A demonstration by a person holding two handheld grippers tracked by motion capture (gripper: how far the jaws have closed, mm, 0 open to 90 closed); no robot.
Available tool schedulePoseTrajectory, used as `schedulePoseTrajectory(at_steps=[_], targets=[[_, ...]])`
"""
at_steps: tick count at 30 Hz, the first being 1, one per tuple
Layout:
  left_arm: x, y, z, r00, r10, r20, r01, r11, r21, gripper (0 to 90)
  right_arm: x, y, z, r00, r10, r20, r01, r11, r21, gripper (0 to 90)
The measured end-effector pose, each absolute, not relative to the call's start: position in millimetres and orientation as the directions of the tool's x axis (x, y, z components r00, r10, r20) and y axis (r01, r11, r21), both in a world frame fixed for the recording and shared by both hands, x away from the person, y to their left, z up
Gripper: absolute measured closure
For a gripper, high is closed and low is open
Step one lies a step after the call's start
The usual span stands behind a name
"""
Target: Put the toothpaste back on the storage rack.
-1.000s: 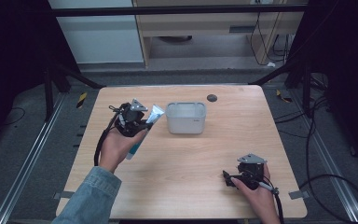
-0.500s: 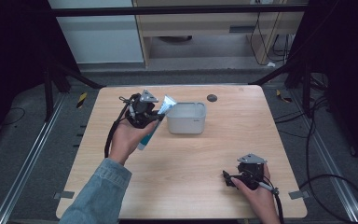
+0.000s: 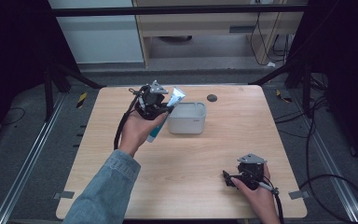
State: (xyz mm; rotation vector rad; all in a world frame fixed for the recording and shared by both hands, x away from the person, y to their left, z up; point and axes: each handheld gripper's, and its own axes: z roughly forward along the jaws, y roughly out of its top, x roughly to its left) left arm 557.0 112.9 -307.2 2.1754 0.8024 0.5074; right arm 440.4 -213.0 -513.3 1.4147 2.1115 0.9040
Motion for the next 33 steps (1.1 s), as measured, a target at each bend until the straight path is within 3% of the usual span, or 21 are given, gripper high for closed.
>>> schedulePoseTrajectory(at_steps=[33], targets=[[578.9, 97.6, -290.2, 0.701, 0.705, 0.11, 0.346, -0.471, 0.812, 78.8, 440.4, -213.1, -513.2, -0.38, 0.925, -0.004, 0.638, 0.265, 0.723, 0.4]])
